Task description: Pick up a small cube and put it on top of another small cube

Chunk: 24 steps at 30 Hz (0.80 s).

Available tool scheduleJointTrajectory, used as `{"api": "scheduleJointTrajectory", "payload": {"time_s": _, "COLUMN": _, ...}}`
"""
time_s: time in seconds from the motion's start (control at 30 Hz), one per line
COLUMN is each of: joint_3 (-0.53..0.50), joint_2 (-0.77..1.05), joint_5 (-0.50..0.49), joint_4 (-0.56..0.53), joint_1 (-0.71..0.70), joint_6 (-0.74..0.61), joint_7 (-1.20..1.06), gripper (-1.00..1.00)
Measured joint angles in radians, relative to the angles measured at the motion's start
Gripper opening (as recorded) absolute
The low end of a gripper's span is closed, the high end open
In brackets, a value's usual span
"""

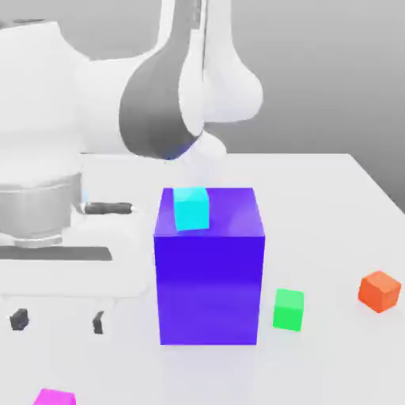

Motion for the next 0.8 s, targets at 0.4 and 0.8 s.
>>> {"api": "scheduleJointTrajectory", "payload": {"time_s": 0.4, "joint_3": 0.029, "joint_2": 0.312, "joint_5": 0.039, "joint_4": 0.052, "joint_1": -0.074, "joint_6": 0.149, "joint_7": -0.063, "gripper": -1.00}}
{"api": "scheduleJointTrajectory", "payload": {"time_s": 0.8, "joint_3": 0.035, "joint_2": 0.067, "joint_5": -0.094, "joint_4": -0.109, "joint_1": 0.054, "joint_6": 0.070, "joint_7": -0.078, "gripper": -1.00}}
